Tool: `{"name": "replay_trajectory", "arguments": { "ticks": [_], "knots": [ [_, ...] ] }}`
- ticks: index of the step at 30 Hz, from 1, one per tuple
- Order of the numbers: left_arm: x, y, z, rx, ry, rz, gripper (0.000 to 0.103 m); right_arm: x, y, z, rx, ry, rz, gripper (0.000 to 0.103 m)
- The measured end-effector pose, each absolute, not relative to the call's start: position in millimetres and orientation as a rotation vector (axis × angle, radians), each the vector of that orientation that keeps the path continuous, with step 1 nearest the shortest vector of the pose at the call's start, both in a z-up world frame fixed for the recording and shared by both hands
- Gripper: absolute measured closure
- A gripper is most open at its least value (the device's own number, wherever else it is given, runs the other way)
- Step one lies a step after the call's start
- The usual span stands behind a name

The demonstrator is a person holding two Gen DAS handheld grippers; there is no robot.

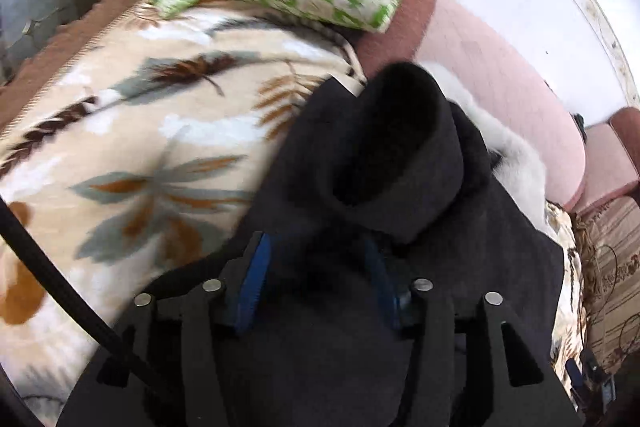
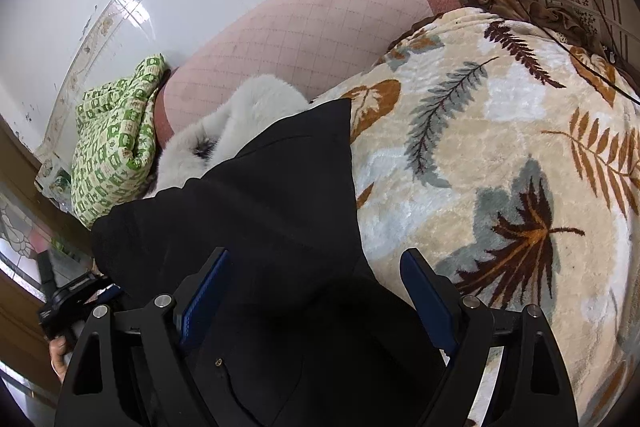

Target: Fold large clothes

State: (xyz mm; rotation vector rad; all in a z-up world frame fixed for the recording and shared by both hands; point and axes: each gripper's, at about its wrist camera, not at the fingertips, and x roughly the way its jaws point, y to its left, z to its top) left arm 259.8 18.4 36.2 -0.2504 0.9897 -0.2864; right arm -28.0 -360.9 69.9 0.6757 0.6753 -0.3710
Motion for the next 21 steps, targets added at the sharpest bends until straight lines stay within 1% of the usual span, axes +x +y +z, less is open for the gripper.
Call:
{"name": "replay_trajectory", "arguments": {
  "ticks": [1,4,10,14,18,21],
  "knots": [
    [256,24,42,-0.262,0.979,-0.287,0.048,-27,-360,70,0.674,0.676,-0.372,0.014],
    [256,26,56,-0.230,0.953,-0.274,0.044,-23,-357,69,0.661,0.680,-0.373,0.014],
    [275,-16,64,-0.071,0.927,-0.293,0.042,-11,-350,61,0.650,0.710,-0.373,0.014],
    [304,-42,46,-0.010,0.957,-0.226,0.042,-6,-348,56,0.638,0.730,-0.372,0.014],
    [330,-40,9,-0.037,1.059,-0.164,0.042,-5,-353,53,0.644,0.735,-0.381,0.014],
    [329,-47,-8,0.030,1.046,-0.142,0.039,-3,-357,51,0.642,0.742,-0.390,0.014]
  ]
}}
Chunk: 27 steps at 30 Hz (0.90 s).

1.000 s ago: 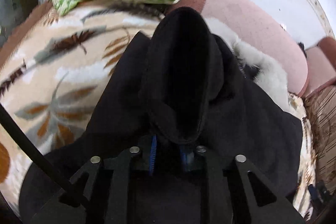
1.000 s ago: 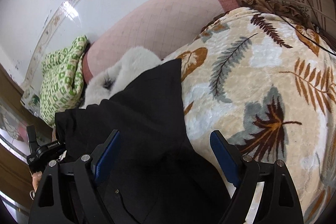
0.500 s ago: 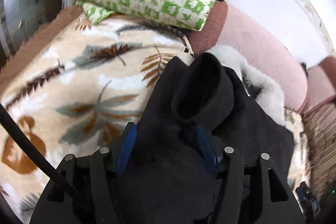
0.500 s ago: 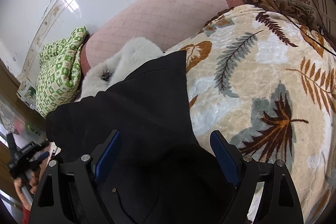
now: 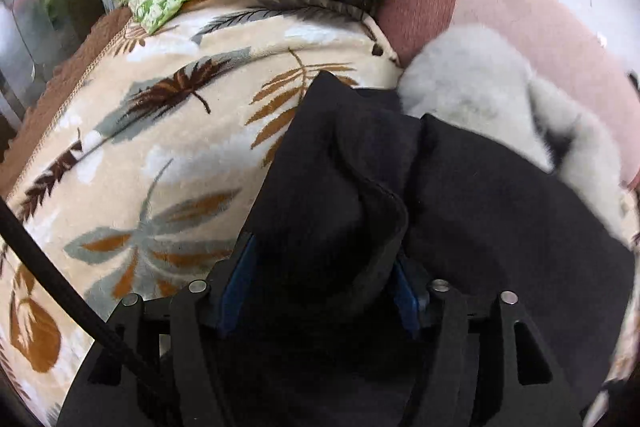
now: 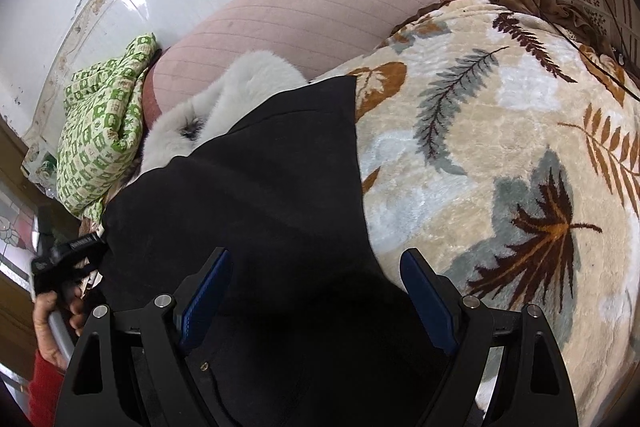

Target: Fold large clothes

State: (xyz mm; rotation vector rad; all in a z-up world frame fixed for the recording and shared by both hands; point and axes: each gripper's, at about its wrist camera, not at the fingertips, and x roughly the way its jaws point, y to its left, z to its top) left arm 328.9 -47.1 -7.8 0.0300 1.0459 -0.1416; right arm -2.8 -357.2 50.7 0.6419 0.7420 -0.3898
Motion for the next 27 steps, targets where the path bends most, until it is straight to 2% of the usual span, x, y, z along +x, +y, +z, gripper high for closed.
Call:
{"name": "replay_trajectory", "arguments": {
  "ticks": [4,7,12,16,20,23,25,27],
  "knots": [
    [318,-61,2,0.160,0.987,-0.110,0.039,1,-356,49,0.642,0.746,-0.378,0.014],
    [298,-50,23,0.123,0.972,-0.141,0.039,3,-347,53,0.634,0.737,-0.331,0.014],
    [242,2,46,0.000,0.950,-0.204,0.037,11,-332,54,0.697,0.728,-0.146,0.014],
    [209,55,39,-0.041,0.947,-0.131,0.036,34,-312,33,0.754,0.837,-0.006,0.014],
    [203,86,30,-0.106,0.958,-0.127,0.036,61,-304,13,0.687,0.894,-0.065,0.015],
    [206,94,29,-0.139,0.963,-0.136,0.036,61,-324,6,0.812,0.840,-0.100,0.028],
    [205,95,30,-0.142,0.963,-0.151,0.036,54,-337,7,0.873,0.796,-0.123,0.064],
    [203,95,30,-0.132,0.957,-0.155,0.036,47,-346,9,0.920,0.762,-0.120,0.075]
  ]
}}
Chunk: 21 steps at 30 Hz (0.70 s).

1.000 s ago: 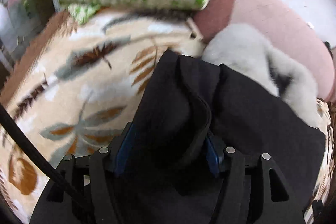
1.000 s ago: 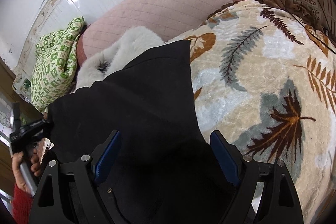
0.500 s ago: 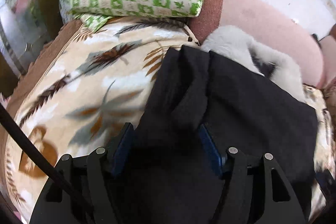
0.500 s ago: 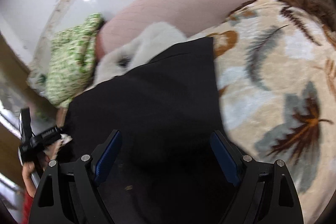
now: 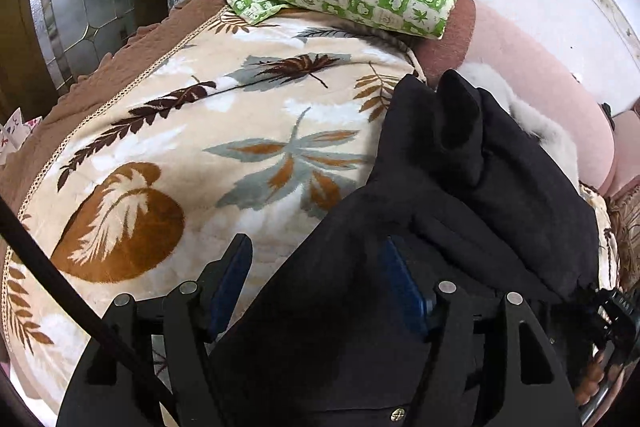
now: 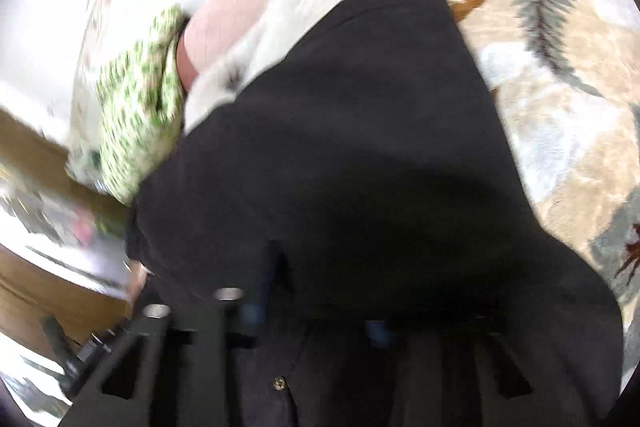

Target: Fold large clothes

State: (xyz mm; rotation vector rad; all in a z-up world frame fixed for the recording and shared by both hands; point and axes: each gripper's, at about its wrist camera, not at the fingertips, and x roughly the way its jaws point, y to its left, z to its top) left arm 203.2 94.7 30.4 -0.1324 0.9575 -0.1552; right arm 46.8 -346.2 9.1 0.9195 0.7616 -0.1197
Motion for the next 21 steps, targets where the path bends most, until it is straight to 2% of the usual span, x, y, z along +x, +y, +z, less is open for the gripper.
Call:
{"name": "replay_trajectory", "arguments": {
  "ticks": [5,7,10,13,15,19,21],
  "knots": [
    [204,98,28,-0.113,0.969,-0.157,0.036,48,-337,14,0.844,0.777,-0.170,0.076],
    [206,101,28,-0.098,0.984,-0.167,0.036,49,-334,14,0.840,0.804,-0.160,0.065],
    [207,111,28,-0.097,0.978,-0.162,0.036,47,-330,20,0.805,0.808,-0.166,0.056],
    [209,127,27,-0.125,0.987,-0.171,0.035,41,-323,30,0.746,0.813,-0.176,0.049],
    [209,141,23,-0.161,0.997,-0.177,0.033,30,-316,37,0.717,0.804,-0.166,0.048],
    [205,170,18,-0.193,1.011,-0.099,0.032,1,-284,51,0.615,0.803,-0.121,0.033],
    [203,180,22,-0.194,0.998,-0.066,0.032,-5,-242,58,0.503,0.848,-0.041,0.029]
  ]
}}
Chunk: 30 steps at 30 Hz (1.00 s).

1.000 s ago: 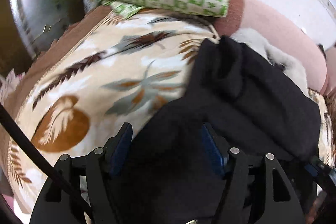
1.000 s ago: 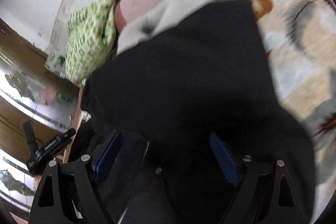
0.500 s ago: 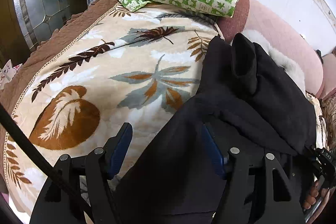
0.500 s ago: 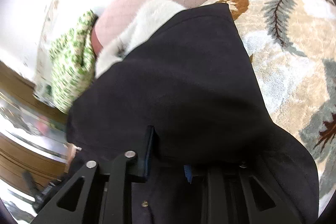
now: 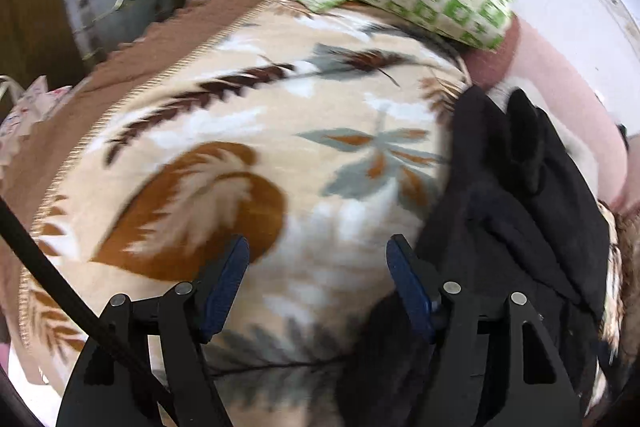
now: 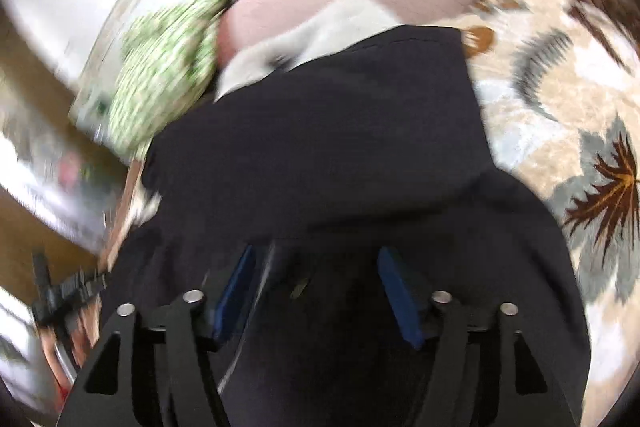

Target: Fold large clothes

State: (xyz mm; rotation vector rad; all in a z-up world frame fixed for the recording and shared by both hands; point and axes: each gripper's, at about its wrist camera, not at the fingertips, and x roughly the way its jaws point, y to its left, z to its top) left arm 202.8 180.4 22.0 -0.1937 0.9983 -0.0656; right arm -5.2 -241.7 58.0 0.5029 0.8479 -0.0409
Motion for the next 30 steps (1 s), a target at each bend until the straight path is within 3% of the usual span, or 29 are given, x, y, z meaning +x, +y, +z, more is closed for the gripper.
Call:
{"name": "replay_trajectory", "arguments": {
  "ticks": [5,12,16,17,18,19,21,25,30],
  "knots": [
    [189,209,44,-0.215,0.949,0.002,0.032,-25,-104,64,0.251,0.871,0.232,0.021],
    [163,250,75,-0.123,0.826,0.182,0.032,-19,65,41,-0.295,0.768,0.279,0.021],
    [167,272,74,-0.194,0.827,0.176,0.032,6,104,10,-0.497,0.769,0.211,0.022],
    [168,274,73,-0.214,0.831,0.166,0.032,12,108,5,-0.558,0.768,0.184,0.031],
    [170,276,69,-0.246,0.845,0.143,0.032,17,107,4,-0.585,0.785,0.174,0.073],
    [172,275,66,-0.270,0.863,0.115,0.032,23,94,15,-0.487,0.821,0.207,0.081],
    [173,267,61,-0.310,0.888,0.035,0.032,28,51,48,-0.200,0.844,0.244,0.087],
    [173,237,54,-0.356,0.918,-0.143,0.032,25,-58,94,0.273,0.784,0.190,0.089],
    [164,184,43,-0.323,0.968,-0.345,0.032,13,-158,88,0.595,0.775,0.102,0.089]
  ]
}}
